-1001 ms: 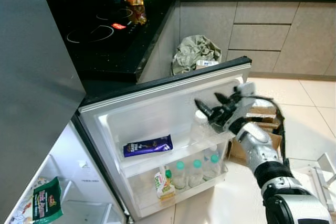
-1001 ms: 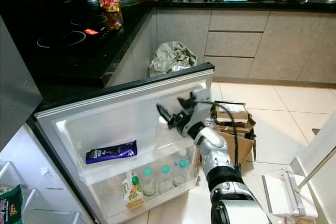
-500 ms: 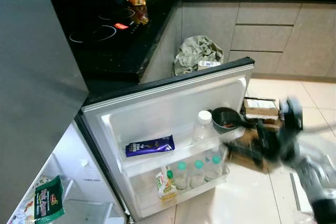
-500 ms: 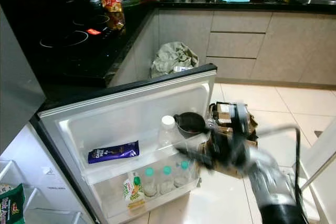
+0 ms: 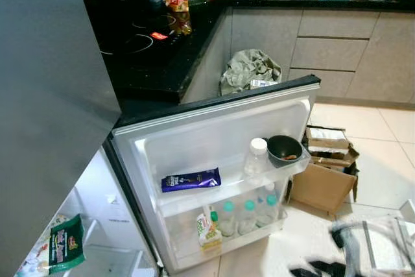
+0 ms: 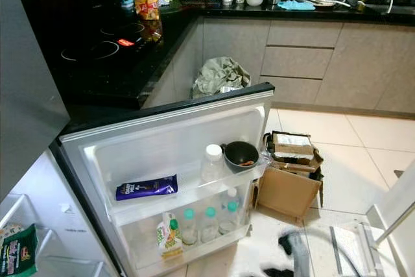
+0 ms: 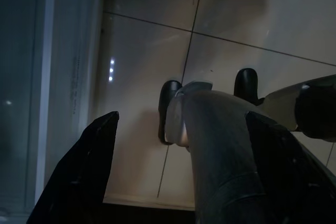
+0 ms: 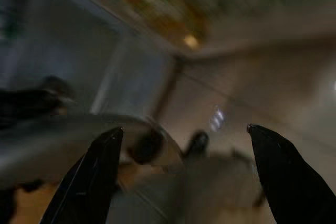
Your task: Restocking fridge
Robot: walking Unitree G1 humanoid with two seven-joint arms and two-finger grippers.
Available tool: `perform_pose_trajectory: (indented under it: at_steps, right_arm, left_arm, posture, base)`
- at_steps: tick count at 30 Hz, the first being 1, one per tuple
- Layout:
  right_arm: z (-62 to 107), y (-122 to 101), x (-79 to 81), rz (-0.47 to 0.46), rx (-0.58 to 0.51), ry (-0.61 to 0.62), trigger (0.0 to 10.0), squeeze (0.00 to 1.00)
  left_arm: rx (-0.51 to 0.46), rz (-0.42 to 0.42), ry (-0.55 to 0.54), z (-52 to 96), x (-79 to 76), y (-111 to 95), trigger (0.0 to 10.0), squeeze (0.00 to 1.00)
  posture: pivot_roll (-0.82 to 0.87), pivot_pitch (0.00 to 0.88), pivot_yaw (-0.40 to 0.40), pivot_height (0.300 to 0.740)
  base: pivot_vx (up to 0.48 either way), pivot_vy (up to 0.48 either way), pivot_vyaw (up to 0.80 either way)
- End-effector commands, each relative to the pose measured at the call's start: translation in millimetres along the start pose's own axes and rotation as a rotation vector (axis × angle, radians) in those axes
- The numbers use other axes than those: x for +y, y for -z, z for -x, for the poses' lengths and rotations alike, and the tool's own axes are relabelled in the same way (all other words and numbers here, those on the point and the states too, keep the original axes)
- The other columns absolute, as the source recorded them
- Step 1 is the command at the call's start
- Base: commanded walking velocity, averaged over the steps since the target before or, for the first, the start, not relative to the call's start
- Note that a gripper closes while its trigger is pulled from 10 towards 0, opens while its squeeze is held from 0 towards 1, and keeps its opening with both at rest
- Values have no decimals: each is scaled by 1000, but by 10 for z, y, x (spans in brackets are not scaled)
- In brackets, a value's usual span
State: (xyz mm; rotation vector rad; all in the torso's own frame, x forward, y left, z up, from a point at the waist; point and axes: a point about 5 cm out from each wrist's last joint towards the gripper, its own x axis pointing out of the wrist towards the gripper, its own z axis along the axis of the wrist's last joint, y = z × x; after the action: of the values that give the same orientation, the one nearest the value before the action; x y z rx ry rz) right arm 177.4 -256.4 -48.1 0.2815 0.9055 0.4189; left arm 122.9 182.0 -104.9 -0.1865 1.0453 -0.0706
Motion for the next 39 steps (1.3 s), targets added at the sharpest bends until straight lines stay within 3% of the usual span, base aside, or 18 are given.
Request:
perform_pose_trajectory:
  at_steps: [1,2,3,5,12,21,34,39]
  right_arm:
    - [15,203,-86,-60,35,202,10000,0]
    - [31,305,-113,-105,49,283,10000,0]
    - [31,305,-113,-105,49,283,10000,0]
    - [96,544,-152,-143,118,431,10000,0]
    - [135,803,-110,-137,207,495,10000,0]
    - [33,710,-88,-9,261,525,10000,0]
    - [7,705,-66,112,338,480,10000,0]
    - [1,737,-48,150,384,463,10000,0]
  left_arm:
    - [-5,16,0,-14,-18,-29,10000,0]
    - [-8,19,-3,-15,-12,-41,10000,0]
    - [-8,19,-3,-15,-12,-41,10000,0]
    - [-12,22,-5,-16,-9,-52,10000,0]
    - [-16,37,-21,-16,7,-65,10000,0]
    - [-4,56,-22,-5,13,-14,10000,0]
    - [-3,59,-12,-14,-13,-20,10000,0]
    - [-2,62,-11,-12,-14,-11,10000,0]
  posture:
    - [-95,0,0,740]
    - [-97,0,2,740]
    - [-97,0,2,740]
    - [-97,0,4,740]
    - [-80,0,1,740]
    - [-85,0,-6,740]
    - [-90,0,-13,740]
    - [-88,0,-15,740]
  base:
    - [0,0,0]
    - [0,0,0]
    - [0,0,0]
    - [0,0,0]
    - [0,0,0]
    - [0,0,0]
    - [0,-396,0]
    - [0,-447,729]
